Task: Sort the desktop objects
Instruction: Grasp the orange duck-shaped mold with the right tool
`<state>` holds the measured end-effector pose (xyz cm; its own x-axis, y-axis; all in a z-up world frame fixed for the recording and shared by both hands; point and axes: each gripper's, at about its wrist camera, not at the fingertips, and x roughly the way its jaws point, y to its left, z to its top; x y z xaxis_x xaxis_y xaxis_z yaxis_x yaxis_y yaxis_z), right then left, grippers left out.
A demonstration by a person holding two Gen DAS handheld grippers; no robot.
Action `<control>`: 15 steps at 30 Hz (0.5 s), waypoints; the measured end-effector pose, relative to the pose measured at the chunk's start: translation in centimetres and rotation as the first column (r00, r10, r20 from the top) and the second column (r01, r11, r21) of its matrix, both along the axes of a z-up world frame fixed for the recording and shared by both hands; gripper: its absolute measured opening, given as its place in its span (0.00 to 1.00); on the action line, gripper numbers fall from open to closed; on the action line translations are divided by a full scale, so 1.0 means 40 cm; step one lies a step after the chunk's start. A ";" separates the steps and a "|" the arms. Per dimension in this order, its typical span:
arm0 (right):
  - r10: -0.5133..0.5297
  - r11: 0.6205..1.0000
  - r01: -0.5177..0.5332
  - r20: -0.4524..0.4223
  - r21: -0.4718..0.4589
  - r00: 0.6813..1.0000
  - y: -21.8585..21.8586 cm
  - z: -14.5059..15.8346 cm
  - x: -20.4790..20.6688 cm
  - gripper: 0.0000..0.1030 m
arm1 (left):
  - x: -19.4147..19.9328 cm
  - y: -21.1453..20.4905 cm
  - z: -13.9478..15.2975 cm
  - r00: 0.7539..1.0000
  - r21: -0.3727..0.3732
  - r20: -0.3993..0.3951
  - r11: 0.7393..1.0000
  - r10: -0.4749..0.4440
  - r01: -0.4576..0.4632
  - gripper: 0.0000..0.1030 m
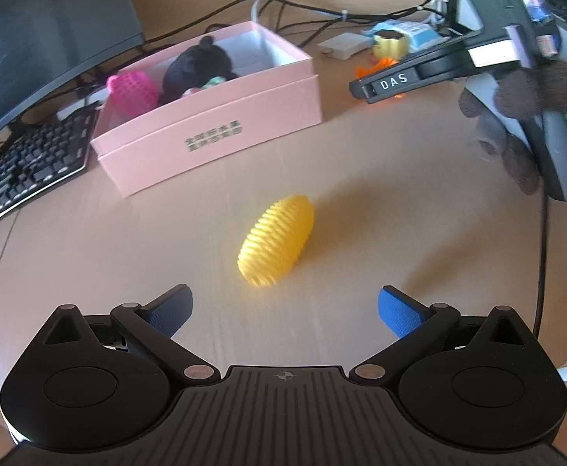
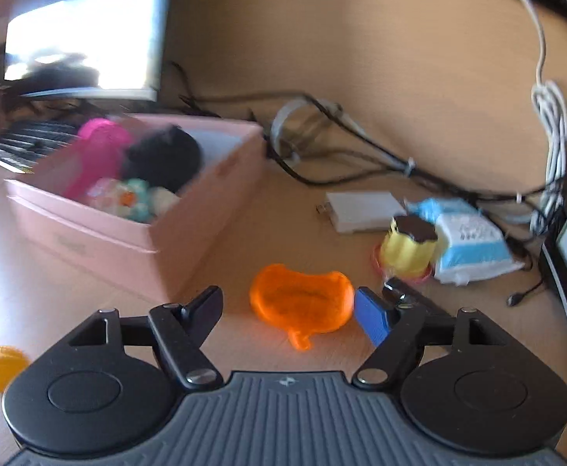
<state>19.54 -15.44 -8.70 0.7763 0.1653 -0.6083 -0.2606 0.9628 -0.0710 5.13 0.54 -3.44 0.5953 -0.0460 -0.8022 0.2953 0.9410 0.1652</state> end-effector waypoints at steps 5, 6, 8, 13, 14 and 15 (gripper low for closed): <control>-0.020 1.000 0.020 -0.023 0.001 1.000 -0.007 -0.026 0.046 0.58 | 0.005 0.036 0.003 0.998 -0.013 0.005 0.998 0.069 -0.069 1.00; -0.008 1.000 0.008 -0.026 -0.004 1.000 -0.007 -0.026 0.044 0.58 | 0.006 0.042 0.004 0.997 -0.015 0.006 0.996 0.082 -0.082 1.00; 0.003 1.000 -0.002 -0.028 0.008 1.000 -0.011 -0.019 0.030 0.58 | 0.012 0.052 0.006 0.994 -0.017 0.006 0.994 0.108 -0.108 1.00; 0.065 0.997 -0.063 -0.033 0.049 0.997 -0.027 0.011 -0.075 0.58 | 0.030 0.056 0.013 0.990 -0.032 0.020 0.990 0.138 -0.137 1.00; 0.085 0.995 -0.083 -0.036 0.054 0.996 -0.031 0.015 -0.104 0.58 | 0.033 0.054 0.014 0.990 -0.035 0.023 0.990 0.140 -0.139 1.00; 0.107 0.993 -0.105 -0.036 0.051 0.994 -0.034 0.019 -0.137 0.58 | 0.037 0.050 0.014 0.990 -0.039 0.026 0.989 0.142 -0.141 1.00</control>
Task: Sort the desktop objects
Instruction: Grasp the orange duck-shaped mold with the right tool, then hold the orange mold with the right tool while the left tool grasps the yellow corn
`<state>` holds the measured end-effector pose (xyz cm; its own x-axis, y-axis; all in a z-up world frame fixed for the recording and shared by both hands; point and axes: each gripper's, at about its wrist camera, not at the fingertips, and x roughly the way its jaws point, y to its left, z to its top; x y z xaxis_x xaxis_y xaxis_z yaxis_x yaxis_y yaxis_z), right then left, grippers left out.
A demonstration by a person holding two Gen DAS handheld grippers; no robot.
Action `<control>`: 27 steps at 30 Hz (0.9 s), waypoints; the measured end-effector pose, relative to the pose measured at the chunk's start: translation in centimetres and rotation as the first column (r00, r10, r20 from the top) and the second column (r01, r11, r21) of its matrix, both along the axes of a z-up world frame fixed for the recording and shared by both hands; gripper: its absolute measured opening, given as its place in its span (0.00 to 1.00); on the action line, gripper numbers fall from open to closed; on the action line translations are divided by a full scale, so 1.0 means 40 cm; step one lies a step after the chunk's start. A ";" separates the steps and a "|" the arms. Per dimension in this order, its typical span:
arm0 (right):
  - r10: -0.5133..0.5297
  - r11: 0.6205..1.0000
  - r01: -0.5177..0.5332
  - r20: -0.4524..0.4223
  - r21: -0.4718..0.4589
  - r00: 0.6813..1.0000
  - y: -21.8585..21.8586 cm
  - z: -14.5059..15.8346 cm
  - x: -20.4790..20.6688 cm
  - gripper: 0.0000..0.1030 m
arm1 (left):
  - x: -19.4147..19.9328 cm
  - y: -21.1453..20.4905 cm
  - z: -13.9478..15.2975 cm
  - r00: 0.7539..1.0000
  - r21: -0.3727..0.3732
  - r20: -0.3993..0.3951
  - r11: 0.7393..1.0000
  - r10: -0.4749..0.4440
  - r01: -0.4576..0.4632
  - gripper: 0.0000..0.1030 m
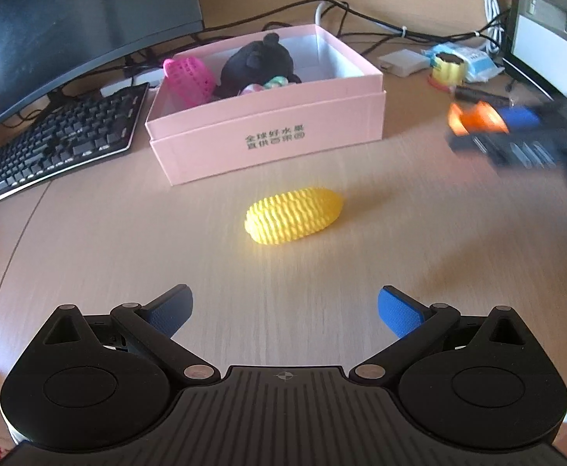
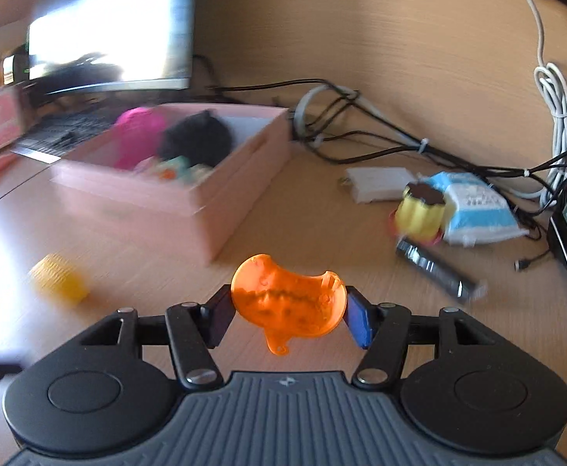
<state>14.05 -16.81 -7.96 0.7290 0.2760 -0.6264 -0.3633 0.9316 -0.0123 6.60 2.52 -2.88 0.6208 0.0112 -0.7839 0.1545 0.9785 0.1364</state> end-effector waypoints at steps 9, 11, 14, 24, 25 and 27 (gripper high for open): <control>0.017 0.999 -0.015 0.045 -0.041 0.999 -0.017 -0.018 -0.200 0.62 | 0.048 -0.008 -0.016 0.999 0.027 0.030 0.999 0.042 -0.043 1.00; 0.015 0.999 -0.013 0.053 -0.040 0.998 -0.021 -0.024 -0.211 0.67 | 0.059 0.004 -0.013 0.998 0.033 0.041 0.998 0.051 -0.052 1.00; 0.026 0.998 -0.021 0.077 -0.067 0.997 -0.015 -0.032 -0.219 0.69 | 0.067 0.021 -0.006 0.996 0.027 0.060 0.998 0.062 -0.064 1.00; 0.006 0.997 0.003 0.112 -0.082 0.994 -0.003 -0.042 -0.217 0.76 | 0.080 0.013 0.007 0.989 -0.022 0.140 0.999 -0.036 0.040 1.00; -0.009 0.997 0.018 0.116 -0.074 0.993 -0.005 -0.041 -0.215 0.76 | 0.087 0.008 0.006 0.988 -0.021 0.148 0.998 -0.054 0.057 1.00; -0.030 0.997 0.038 0.119 -0.060 0.992 -0.009 -0.041 -0.209 0.76 | 0.105 -0.003 0.004 0.985 -0.018 0.151 0.996 -0.082 0.085 0.93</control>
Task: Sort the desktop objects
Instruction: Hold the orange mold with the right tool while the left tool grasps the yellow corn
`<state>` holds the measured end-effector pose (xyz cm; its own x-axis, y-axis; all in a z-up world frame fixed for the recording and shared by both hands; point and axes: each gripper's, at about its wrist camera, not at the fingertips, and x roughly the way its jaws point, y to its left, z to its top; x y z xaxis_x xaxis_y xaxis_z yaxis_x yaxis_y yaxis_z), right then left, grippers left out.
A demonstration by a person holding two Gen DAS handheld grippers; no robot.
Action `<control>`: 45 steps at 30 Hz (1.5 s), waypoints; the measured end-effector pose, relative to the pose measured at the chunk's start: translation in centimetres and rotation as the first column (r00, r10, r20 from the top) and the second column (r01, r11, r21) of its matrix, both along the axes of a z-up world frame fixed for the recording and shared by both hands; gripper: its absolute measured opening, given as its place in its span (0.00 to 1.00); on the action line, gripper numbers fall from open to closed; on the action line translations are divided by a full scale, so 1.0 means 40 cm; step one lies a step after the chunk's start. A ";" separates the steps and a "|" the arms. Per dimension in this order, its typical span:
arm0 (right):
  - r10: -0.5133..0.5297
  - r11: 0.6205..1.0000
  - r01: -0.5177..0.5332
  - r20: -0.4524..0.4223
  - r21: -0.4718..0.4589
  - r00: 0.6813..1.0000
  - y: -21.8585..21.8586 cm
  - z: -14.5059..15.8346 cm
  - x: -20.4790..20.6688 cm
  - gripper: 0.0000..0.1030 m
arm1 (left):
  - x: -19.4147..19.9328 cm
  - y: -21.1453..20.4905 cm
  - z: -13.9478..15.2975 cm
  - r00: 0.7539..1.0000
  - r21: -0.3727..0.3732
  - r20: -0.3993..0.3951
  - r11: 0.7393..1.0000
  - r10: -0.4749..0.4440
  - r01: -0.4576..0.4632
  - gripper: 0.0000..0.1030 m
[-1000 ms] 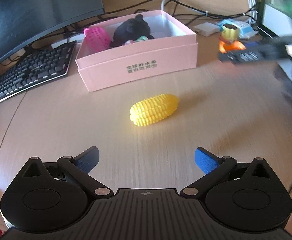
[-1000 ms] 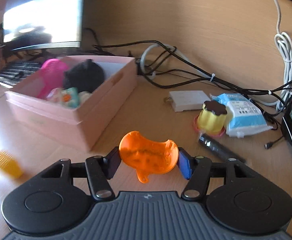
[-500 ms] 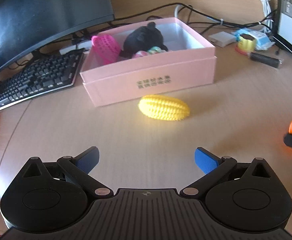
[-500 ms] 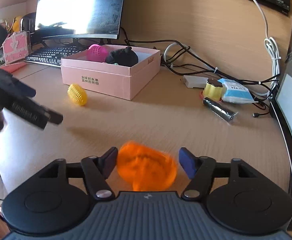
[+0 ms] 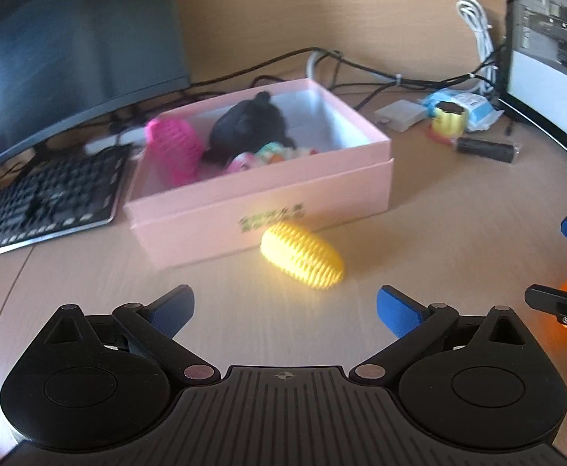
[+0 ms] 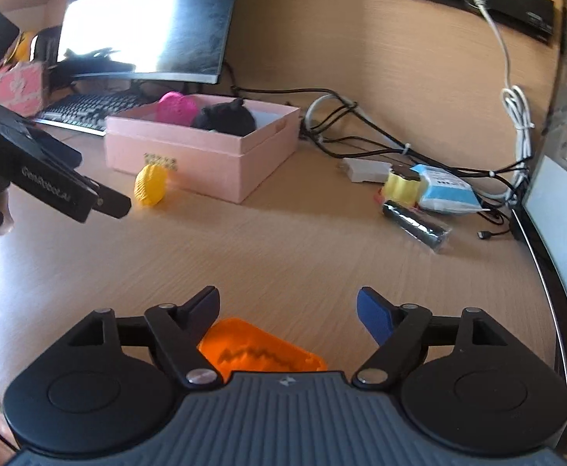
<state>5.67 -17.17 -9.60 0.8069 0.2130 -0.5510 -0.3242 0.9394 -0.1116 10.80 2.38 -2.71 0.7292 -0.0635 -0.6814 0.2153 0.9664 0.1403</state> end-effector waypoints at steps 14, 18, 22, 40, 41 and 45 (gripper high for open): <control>-0.093 0.995 0.092 0.015 0.032 0.996 -0.022 0.003 0.000 0.80 | 0.059 -0.045 -0.004 0.988 -0.162 -0.091 0.981 -0.121 0.106 0.76; -0.102 0.994 0.101 0.017 0.030 0.995 -0.024 0.004 0.000 0.81 | 0.025 -0.043 0.002 0.980 -0.227 -0.048 0.958 -0.192 0.176 0.87; -0.110 0.993 0.110 0.020 0.032 0.994 -0.024 0.005 0.000 0.81 | 0.016 -0.033 0.000 0.995 -0.121 0.007 0.987 -0.103 0.104 0.93; -0.130 0.991 0.129 0.022 0.035 0.991 -0.025 0.003 0.007 0.82 | 0.058 0.043 -0.015 0.991 0.084 0.019 0.987 0.133 -0.134 0.93; -0.131 0.991 0.130 0.021 0.037 0.991 -0.025 0.003 0.008 0.82 | 0.058 0.052 -0.015 0.990 0.084 0.017 0.986 0.141 -0.142 0.93; -0.131 0.991 0.130 0.018 0.043 0.991 -0.026 0.003 0.012 0.82 | 0.059 0.076 -0.016 0.987 0.095 0.011 0.982 0.163 -0.163 0.94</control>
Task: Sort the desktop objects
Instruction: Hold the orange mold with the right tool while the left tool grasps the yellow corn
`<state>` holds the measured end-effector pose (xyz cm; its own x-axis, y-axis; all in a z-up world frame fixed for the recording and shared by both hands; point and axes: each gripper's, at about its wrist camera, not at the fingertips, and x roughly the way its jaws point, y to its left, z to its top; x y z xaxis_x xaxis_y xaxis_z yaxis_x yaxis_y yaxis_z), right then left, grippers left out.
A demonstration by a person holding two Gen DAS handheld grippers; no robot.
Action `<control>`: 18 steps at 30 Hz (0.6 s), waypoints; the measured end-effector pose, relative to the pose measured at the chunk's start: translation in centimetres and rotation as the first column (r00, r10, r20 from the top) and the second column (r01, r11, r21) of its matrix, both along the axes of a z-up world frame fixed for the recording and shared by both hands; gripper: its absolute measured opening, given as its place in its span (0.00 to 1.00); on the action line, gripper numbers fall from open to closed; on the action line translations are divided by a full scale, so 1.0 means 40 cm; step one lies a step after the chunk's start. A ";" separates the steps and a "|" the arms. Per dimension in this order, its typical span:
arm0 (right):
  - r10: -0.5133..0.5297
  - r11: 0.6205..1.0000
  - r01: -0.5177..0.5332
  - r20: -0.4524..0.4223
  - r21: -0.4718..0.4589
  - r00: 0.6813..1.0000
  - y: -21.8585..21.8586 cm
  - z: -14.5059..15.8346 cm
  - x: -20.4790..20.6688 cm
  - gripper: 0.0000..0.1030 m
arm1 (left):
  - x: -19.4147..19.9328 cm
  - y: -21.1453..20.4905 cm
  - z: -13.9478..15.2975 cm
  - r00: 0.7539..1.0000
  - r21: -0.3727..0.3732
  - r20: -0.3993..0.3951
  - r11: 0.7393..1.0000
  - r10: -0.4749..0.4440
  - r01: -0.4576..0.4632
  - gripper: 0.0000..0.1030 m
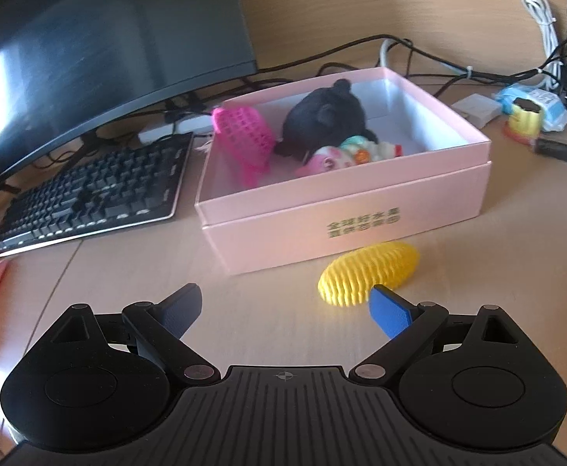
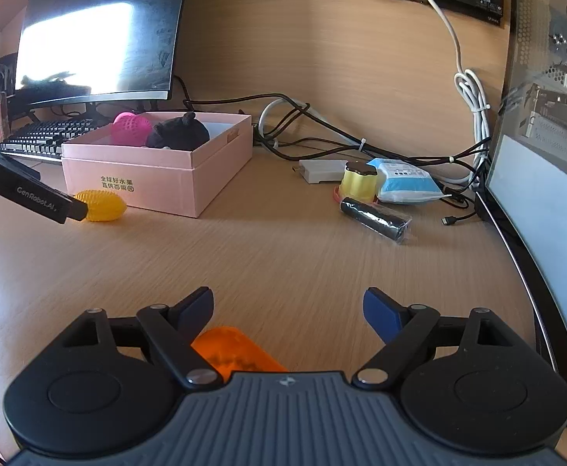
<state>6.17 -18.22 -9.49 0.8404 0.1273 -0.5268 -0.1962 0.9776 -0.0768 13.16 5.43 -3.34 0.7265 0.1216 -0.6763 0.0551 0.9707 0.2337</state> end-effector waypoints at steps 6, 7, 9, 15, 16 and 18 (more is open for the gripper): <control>0.008 1.000 -0.008 0.000 -0.001 1.000 0.005 -0.001 0.003 0.83 | 0.000 0.009 -0.006 1.000 -0.006 -0.014 1.000 0.021 -0.021 0.94; 0.009 1.000 -0.009 -0.001 -0.001 1.000 0.006 -0.001 0.004 0.83 | 0.001 0.009 -0.007 1.000 -0.009 -0.016 1.000 0.023 -0.023 0.94; 0.008 1.000 -0.008 -0.001 0.000 1.000 0.007 -0.001 0.003 0.83 | -0.001 0.007 -0.007 1.000 -0.014 -0.020 1.000 0.023 -0.023 0.94; 0.004 1.000 -0.004 0.000 0.008 1.000 0.006 -0.001 0.004 0.84 | -0.012 -0.009 0.004 0.997 -0.118 -0.005 0.990 -0.073 0.072 0.94; 0.003 1.000 -0.003 0.000 0.010 1.000 0.005 -0.001 0.004 0.84 | -0.013 -0.016 0.005 0.996 -0.128 -0.005 0.988 -0.093 0.092 0.94; 0.001 1.000 -0.001 -0.001 0.013 1.000 0.004 -0.001 0.004 0.84 | -0.010 -0.033 0.000 0.993 -0.128 -0.012 0.985 -0.120 0.118 0.94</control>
